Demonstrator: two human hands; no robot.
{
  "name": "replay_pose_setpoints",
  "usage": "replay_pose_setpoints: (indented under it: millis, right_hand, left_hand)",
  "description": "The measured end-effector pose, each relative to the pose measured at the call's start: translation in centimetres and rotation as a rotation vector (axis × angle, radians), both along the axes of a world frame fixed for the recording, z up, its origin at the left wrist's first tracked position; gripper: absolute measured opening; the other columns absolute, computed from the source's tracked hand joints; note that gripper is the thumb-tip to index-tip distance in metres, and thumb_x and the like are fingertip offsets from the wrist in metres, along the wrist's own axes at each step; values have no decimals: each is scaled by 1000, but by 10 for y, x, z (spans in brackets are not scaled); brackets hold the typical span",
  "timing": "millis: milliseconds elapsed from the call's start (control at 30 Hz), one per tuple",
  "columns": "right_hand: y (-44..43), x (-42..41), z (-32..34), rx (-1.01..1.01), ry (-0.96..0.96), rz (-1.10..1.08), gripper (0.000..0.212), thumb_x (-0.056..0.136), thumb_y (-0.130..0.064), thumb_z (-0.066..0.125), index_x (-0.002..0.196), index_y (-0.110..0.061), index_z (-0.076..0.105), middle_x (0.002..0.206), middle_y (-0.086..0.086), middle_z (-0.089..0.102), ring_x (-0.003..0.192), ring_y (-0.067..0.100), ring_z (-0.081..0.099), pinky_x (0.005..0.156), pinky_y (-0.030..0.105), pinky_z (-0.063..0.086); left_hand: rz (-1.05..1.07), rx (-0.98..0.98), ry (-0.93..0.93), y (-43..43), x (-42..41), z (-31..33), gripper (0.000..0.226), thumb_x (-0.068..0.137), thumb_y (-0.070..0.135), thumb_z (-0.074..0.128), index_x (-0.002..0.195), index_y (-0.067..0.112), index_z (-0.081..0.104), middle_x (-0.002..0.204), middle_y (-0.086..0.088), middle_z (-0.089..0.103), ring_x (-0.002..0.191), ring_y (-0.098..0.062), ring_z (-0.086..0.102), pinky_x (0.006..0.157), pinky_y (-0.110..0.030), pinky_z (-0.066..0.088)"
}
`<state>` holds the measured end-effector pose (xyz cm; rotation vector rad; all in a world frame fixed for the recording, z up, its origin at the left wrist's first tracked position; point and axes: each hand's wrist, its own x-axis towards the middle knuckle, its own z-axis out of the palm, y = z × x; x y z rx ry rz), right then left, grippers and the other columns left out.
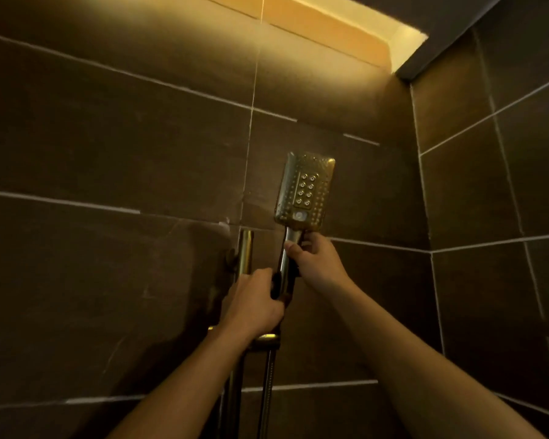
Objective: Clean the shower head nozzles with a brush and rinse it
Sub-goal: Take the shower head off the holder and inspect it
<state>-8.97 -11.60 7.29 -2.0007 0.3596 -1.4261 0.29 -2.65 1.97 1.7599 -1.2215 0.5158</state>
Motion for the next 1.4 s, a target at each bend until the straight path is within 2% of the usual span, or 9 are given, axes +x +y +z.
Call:
replay_pose_setpoints:
  millis: [233,467,600,700,800,867,1133,1300,1400]
  right_hand:
    - [-14,-77,10,-25,9,-133,23,97,-27,64,120,-22,62,115,0,69,111,22,66,100,50,54]
    - [-32,-168,-81,43,117,-240,28,98,-29,63,125,-22,60,112,-6,67,107,14,63,95,38,52]
    - [-35,-215,-157,144,140,-186,32,99,-27,62,131,-26,60,122,-11,66,120,13,60,105,41,48]
    - [-33,-244,-218,281,151,-120,33,99,-29,62,132,-30,60,127,-12,65,124,13,59,108,44,48]
    - [-27,-267,-272,343,178,-87,35,99,-30,63,133,-33,60,131,-14,64,126,11,56,105,38,47]
    - [-22,-282,-308,356,203,-78,37,98,-30,63,135,-32,60,134,-14,63,127,9,55,103,34,45]
    - [20,-313,-427,478,280,66,40,100,-37,57,140,-38,54,137,-14,60,127,9,56,110,44,45]
    - [61,-314,-471,791,125,291,32,106,-22,51,137,-30,47,109,14,68,89,23,72,77,36,60]
    - [79,-314,-486,872,83,266,35,105,-21,54,138,-27,47,105,13,67,82,20,69,68,30,59]
  left_hand:
    - [-294,-62,85,-30,-67,1,20,82,39,71,101,38,68,90,8,75,83,-11,72,74,-43,62]
    - [-500,93,218,-53,-148,-90,29,86,30,74,114,31,69,100,9,75,90,-7,71,67,-19,53]
    - [-685,323,510,-57,-188,-173,54,84,47,73,131,25,58,120,11,68,108,-4,65,92,-25,53]
    - [-632,446,771,-48,-221,-241,62,85,58,66,135,24,52,129,10,62,116,-5,57,96,-21,41]
    - [-662,506,1058,-28,-259,-294,36,93,45,62,116,17,64,96,-2,79,87,-13,73,79,-25,53]
    - [-684,461,1206,-13,-285,-326,28,98,32,58,109,8,65,79,-11,78,70,-21,72,69,-31,55]
    - [-478,527,1214,41,-338,-423,20,99,33,57,97,13,60,69,-4,62,52,-11,57,55,-22,49]
    - [-395,555,1285,70,-356,-456,15,99,27,58,92,15,62,62,-1,59,50,-10,54,52,-24,46]
    - [-325,593,1313,83,-360,-473,15,97,27,59,104,14,59,69,-3,62,55,-11,56,53,-25,46]
